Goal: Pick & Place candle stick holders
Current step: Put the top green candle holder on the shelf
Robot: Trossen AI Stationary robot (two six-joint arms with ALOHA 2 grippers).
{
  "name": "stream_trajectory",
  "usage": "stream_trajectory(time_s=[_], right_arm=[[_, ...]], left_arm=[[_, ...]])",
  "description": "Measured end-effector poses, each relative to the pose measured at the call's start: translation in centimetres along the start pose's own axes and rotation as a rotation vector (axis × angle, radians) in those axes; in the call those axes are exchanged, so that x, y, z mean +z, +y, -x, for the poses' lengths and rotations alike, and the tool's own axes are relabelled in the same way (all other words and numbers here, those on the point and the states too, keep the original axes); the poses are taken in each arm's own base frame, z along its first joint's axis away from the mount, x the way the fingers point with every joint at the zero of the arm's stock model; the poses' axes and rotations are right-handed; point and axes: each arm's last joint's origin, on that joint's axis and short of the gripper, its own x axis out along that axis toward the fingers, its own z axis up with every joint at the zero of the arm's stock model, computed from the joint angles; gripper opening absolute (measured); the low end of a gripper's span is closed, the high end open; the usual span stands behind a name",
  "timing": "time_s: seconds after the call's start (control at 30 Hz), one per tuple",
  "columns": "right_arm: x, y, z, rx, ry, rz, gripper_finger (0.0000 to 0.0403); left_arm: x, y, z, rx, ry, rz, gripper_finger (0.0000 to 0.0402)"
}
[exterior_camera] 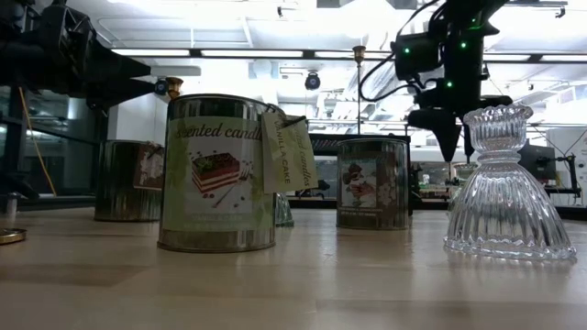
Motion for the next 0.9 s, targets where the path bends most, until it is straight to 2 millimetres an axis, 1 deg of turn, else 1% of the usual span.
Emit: stream_trajectory(time_s=[0.27,0.4,0.5,0.9], right_arm=[[-0.1,-0.1,-0.3,0.001,0.012,0.003,0.0227],[-0.8,-0.1,-1.5,-0.003,0.032,0.012,0.0227],[-1.2,-0.2,-2.0,-0.023,0.021,0.018,0.0227],[-1.0,-0.1,-1.9,0.005,-0.011,0.006,0.0227]], left_arm=[[0.0,0.0,0.0,0.000,0.001,0.000,0.0218],[0.0,0.0,0.0,0.000,0.000,0.000,0.0218],[0.0,0.0,0.0,0.000,0.001,0.000,0.0218],[0.0,0.0,0.0,0.000,0.000,0.000,0.0218]])
